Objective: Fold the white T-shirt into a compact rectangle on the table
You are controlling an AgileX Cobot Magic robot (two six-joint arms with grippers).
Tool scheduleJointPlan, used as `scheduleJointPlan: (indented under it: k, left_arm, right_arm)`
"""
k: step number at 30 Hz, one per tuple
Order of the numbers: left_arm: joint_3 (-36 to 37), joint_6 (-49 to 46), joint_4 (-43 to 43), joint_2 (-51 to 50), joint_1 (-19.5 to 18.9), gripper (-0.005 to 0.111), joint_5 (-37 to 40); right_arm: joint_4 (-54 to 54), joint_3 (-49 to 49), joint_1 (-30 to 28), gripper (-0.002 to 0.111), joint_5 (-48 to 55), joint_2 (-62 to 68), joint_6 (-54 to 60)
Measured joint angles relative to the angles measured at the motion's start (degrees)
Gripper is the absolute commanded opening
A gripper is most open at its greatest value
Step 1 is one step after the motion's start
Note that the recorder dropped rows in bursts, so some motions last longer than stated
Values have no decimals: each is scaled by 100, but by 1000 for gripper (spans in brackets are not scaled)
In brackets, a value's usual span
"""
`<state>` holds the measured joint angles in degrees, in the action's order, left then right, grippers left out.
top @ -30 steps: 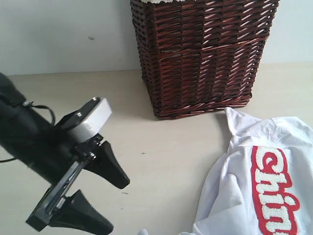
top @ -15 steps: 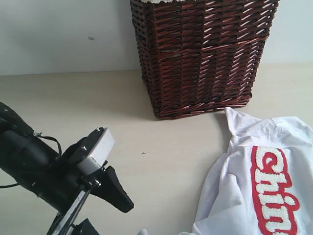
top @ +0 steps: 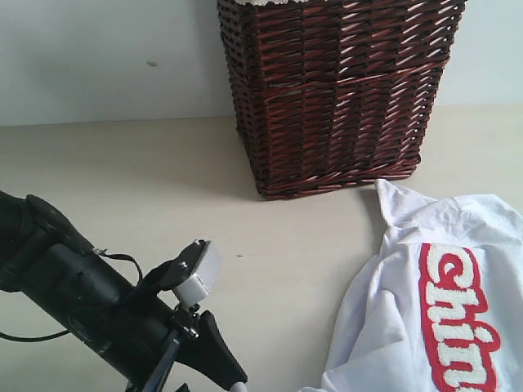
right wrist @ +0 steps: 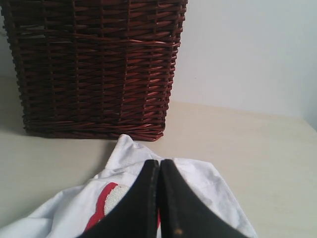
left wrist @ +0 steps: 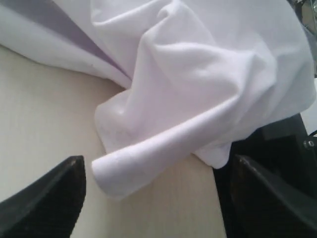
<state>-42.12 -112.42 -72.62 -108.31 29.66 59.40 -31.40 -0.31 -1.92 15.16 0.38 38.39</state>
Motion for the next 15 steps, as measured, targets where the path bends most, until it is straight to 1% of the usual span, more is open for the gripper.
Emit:
scheduleJointPlan:
  k: [3, 6, 9, 12, 15]
  left_arm:
    - [0, 0, -83, -106, 153, 74, 12]
    - [0, 0, -112, -225, 251, 62, 22]
    - [0, 0, -152, -300, 314, 37, -19]
    - [0, 11, -285, -321, 327, 2, -174]
    - [0, 11, -389, -310, 327, 0, -376]
  right_arm:
    - [0, 0, 0, 0, 0, 0, 0]
    - [0, 0, 0, 0, 0, 0, 0]
    - [0, 0, 0, 0, 0, 0, 0]
    - [0, 0, 0, 0, 0, 0, 0]
    - [0, 0, 0, 0, 0, 0, 0]
